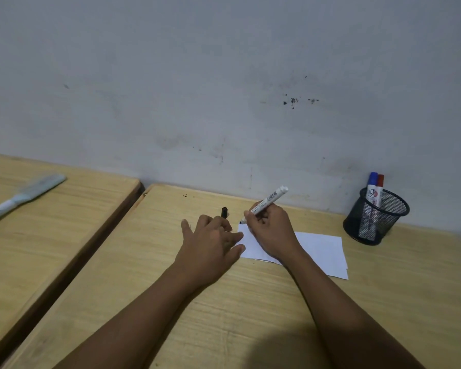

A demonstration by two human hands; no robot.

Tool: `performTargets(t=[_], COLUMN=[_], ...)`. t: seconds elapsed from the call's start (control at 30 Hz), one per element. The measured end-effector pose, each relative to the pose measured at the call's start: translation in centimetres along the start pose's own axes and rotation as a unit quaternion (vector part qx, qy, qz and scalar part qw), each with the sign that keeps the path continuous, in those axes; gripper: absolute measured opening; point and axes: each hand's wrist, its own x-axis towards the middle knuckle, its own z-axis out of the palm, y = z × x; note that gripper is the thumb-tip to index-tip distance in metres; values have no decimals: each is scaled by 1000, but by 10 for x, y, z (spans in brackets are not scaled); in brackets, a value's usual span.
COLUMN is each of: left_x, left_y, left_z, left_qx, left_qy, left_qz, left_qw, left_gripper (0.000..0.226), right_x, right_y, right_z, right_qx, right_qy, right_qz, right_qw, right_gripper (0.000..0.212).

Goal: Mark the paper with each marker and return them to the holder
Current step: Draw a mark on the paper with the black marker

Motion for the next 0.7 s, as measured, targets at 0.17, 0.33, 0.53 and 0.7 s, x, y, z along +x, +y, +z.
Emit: performTargets(t=[0.17,0.33,0.53,0.7], left_x=[1,0,1,1], left_y=[1,0,0,0], left_z=[-1,-1,0,-2], left_qx=[1,-17,-30,-29], left_qy=[-3,7,11,7], left_qz=[-1,-8,-16,-17], left_qw=[1000,1000,999,999], left_gripper=[37,38,37,39], right_x=[0,1,-1,-2], right_y=[0,0,-3,-2], right_z=[1,-1,-3,-2], right_qx=[-16,-7,-10,-14], right_qy=[-1,-12,-35,-34], right_qz=[0,5,-1,-1], right_qw=[1000,1000,999,999], right_gripper=[16,17,15,14])
